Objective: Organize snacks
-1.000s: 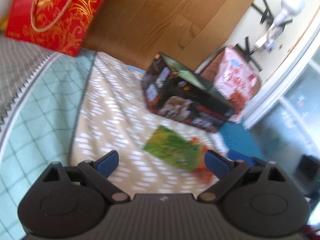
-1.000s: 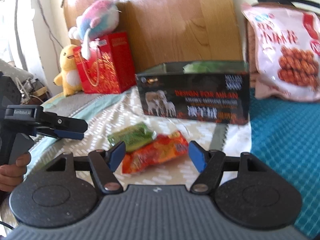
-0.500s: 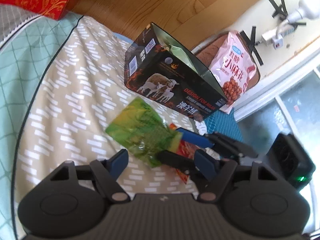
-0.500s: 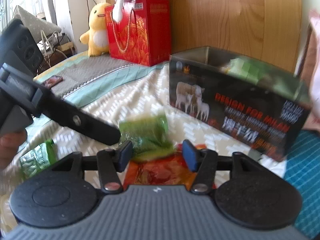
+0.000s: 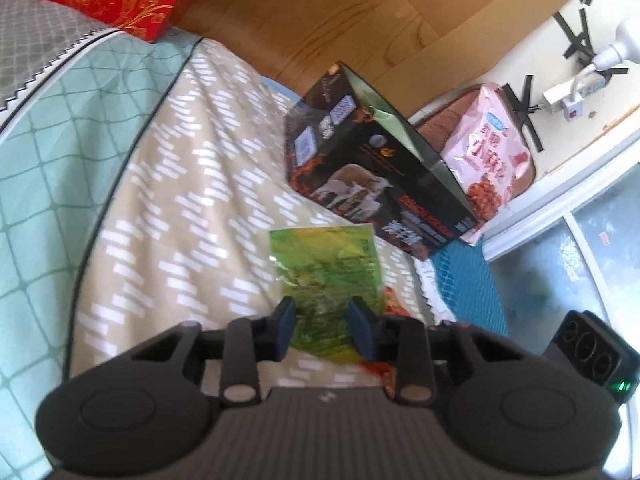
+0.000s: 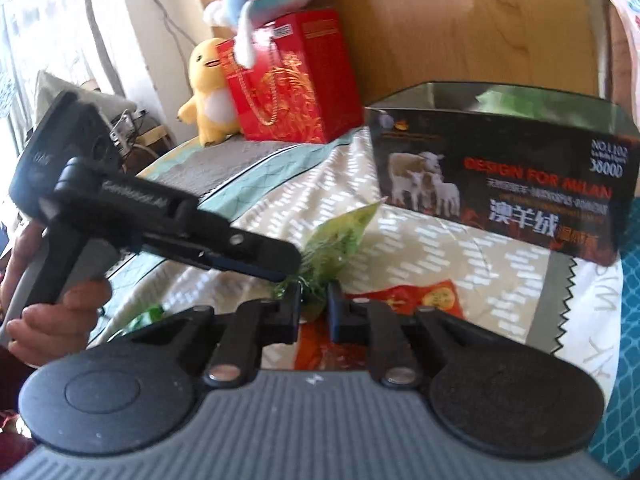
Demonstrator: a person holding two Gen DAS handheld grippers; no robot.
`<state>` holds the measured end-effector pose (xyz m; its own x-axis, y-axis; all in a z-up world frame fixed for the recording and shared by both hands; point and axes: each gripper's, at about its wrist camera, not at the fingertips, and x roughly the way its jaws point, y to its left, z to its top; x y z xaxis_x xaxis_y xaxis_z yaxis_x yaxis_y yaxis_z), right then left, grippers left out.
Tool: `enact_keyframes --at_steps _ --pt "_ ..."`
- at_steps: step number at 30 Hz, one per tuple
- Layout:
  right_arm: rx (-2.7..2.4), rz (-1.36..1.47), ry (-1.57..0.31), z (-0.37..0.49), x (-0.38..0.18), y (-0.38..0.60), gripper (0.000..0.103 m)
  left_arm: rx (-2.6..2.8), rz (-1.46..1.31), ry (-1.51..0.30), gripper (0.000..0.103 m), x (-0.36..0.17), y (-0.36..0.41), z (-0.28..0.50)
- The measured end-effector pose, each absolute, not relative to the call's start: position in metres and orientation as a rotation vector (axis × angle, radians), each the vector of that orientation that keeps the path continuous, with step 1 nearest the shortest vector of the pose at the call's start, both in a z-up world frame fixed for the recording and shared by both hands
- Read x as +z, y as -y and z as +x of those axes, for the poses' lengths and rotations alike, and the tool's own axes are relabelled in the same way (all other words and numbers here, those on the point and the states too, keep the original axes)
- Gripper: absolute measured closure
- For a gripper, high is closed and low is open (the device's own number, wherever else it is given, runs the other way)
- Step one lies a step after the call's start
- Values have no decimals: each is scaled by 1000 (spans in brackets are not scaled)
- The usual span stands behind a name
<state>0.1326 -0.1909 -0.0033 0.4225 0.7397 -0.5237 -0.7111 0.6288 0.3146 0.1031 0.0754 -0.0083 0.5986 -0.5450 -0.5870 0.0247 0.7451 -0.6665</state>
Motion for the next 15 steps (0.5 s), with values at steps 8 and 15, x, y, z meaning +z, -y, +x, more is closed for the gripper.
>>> enact_keyframes --at_steps 8,15 --pt "914 207 -751 146 -6 190 86 -362 -680 -882 78 -6 -75 105" --pt "884 288 -588 141 42 220 89 -481 -562 -755 77 61 -44 132"
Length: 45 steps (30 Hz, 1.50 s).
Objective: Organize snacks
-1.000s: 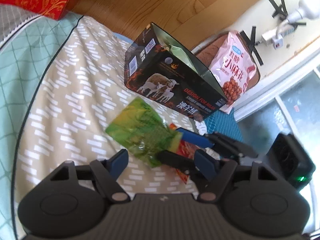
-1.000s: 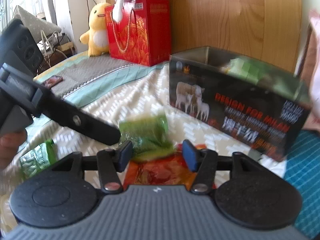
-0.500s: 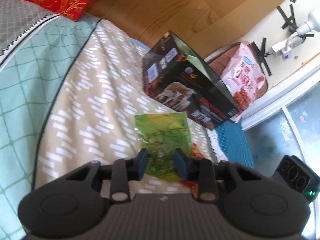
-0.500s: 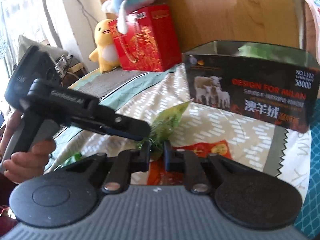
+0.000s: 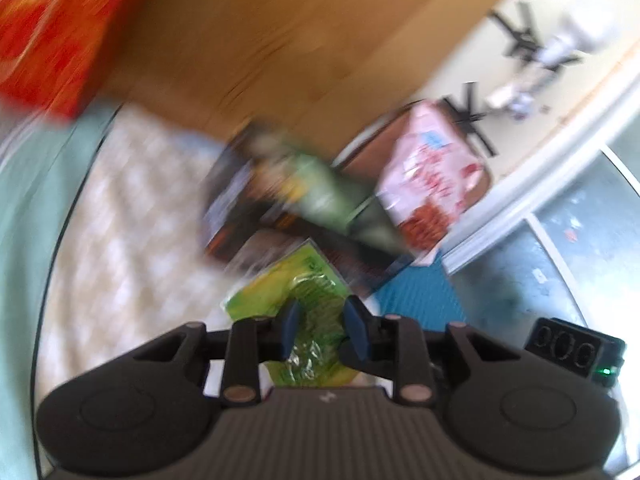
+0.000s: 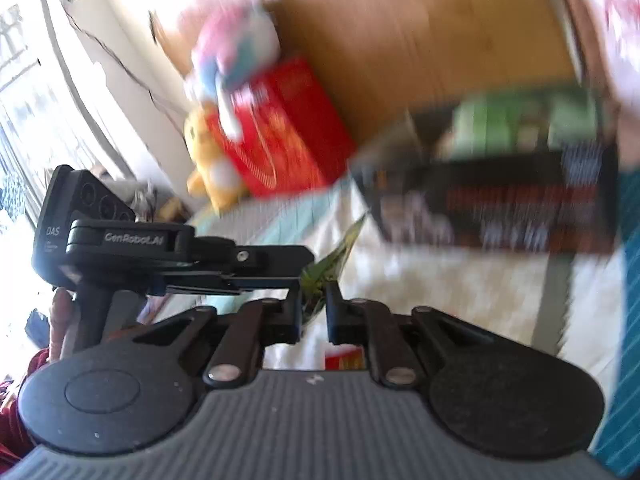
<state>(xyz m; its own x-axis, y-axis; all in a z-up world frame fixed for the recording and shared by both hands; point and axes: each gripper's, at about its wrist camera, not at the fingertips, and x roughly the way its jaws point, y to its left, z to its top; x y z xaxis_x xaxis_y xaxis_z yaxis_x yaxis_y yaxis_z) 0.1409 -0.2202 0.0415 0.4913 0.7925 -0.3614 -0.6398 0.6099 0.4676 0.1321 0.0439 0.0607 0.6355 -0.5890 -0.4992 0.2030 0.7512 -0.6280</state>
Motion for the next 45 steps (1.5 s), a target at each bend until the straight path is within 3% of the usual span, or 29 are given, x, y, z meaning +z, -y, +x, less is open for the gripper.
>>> enact_keyframes --at_steps 8,12,15,17,22,26,35,40,45 --pt "702 255 -368 176 87 252 89 -565 -476 -647 77 111 7 202" --pt "592 192 -390 205 70 255 88 -529 -439 -707 74 93 33 242" --pt "495 155 -427 211 51 265 81 -510 -442 -777 74 73 37 248" --pt "463 165 -390 202 45 275 73 -523 -443 -772 74 69 32 239" --pt "486 255 -336 164 48 295 72 -490 -435 -717 70 77 -10 192" --pt "624 257 -398 124 39 282 58 -421 -443 -709 66 73 -60 136" --pt "1072 -57 -648 54 13 187 58 -278 -595 -791 61 30 -149 -1" --pt "1127 -200 -699 42 15 155 58 -336 -576 -804 59 20 -133 -31" --pt "1161 -319 -720 29 12 136 54 -334 -536 -845 49 10 -115 -25"
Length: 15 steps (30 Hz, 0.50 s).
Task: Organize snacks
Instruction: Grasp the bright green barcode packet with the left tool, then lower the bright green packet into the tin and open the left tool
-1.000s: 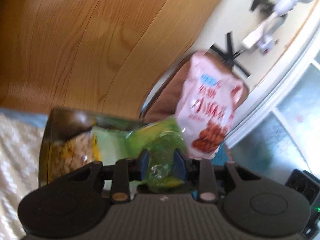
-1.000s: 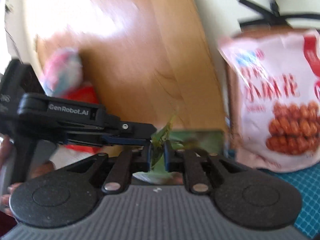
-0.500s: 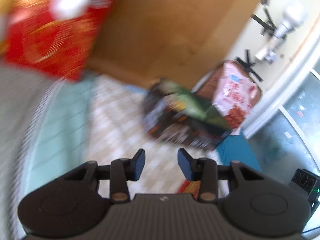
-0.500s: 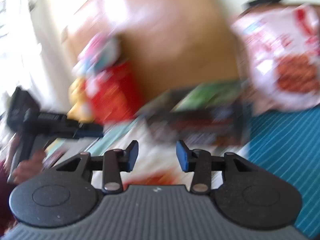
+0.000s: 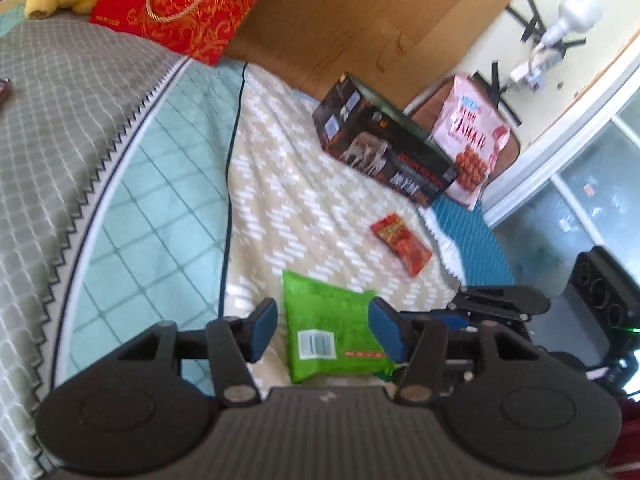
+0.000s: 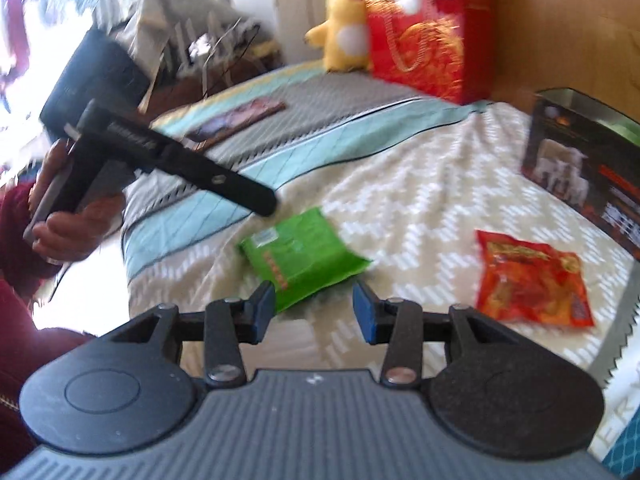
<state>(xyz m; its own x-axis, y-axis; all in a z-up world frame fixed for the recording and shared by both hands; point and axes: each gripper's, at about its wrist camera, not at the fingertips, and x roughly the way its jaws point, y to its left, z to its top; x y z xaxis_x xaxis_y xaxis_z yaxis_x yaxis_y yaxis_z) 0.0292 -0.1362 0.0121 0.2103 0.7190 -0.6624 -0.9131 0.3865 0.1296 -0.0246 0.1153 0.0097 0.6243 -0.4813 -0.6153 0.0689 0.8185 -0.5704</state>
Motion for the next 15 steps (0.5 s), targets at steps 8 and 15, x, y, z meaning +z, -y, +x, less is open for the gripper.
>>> enact_keyframes --at_steps 8,15 --pt "1082 -305 -688 41 4 129 81 -319 -495 -852 52 9 -99 -10" --pt "975 -229 -593 58 16 156 86 -366 -505 -836 57 19 -79 39"
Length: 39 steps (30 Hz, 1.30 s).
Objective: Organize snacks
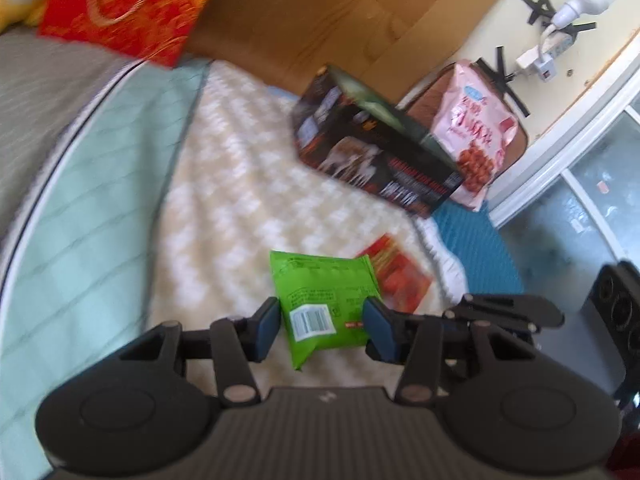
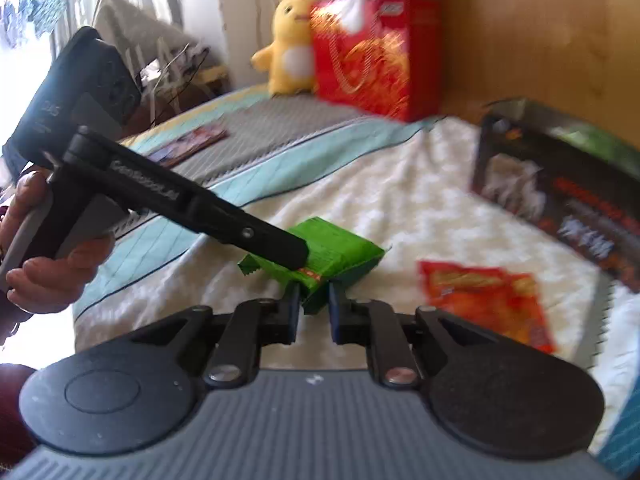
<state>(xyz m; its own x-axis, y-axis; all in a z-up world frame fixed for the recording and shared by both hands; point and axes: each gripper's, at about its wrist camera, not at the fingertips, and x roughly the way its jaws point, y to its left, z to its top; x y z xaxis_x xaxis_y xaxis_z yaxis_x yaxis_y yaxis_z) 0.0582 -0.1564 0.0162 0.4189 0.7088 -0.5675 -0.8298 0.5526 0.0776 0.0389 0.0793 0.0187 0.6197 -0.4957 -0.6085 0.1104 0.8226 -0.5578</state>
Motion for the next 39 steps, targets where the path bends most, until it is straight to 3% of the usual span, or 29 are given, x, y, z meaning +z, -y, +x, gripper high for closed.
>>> enact_keyframes --at_steps 10,21,34,35,39 --pt "756 -93 -373 122 57 202 86 -475 -415 -691 57 79 -33 145" --pt "602 -81 -330 200 36 192 82 -301 -255 -691 51 70 -2 230" --pt "549 -10 -317 154 34 214 63 -178 -63 -617 45 75 28 173" --pt "545 3 -328 145 33 216 63 -165 -51 -614 41 76 29 164" --pt "519 49 -363 115 24 225 63 -155 -57 -636 41 70 27 134"
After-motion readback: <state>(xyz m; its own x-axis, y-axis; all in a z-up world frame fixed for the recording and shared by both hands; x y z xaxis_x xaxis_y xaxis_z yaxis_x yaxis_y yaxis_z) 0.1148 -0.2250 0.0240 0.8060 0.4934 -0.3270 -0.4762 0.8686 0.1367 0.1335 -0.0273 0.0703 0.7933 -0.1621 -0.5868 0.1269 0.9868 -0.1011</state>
